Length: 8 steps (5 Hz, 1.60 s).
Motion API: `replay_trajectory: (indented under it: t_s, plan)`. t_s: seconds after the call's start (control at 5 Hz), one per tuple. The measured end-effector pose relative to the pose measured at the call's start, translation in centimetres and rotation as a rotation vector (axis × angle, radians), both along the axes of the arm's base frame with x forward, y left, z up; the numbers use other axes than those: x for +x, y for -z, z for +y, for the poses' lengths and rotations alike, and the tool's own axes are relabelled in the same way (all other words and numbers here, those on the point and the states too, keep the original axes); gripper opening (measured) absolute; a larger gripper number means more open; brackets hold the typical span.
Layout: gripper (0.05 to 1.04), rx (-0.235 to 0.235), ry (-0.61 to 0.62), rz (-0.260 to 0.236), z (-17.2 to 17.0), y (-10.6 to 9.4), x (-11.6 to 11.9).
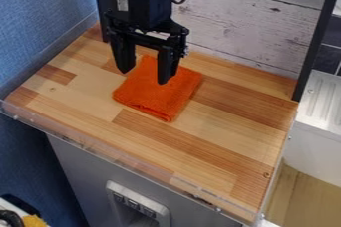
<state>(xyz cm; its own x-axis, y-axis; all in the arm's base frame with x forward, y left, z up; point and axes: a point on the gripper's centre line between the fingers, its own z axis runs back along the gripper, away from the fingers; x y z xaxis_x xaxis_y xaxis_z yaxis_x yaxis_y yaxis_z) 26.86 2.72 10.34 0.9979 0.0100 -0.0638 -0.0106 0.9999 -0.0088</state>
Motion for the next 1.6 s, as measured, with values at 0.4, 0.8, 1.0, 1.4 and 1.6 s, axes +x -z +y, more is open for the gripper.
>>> replay_trajectory:
  t_s: [0.4, 0.8, 1.0, 1.4, 1.6]
  plan:
    - [0.999, -0.006, 0.123, -0.015, 0.9, -0.3, -2.2]
    - [0.999, -0.012, 0.277, -0.073, 2.7, -0.7, -2.7]
    - [0.999, -0.011, 0.339, -0.090, 3.7, -0.5, -2.8]
    - [0.999, -0.010, 0.429, -0.096, 5.2, -0.5, -3.2]
    - [0.999, -0.018, 0.456, -0.084, 5.3, -0.5, -3.4]
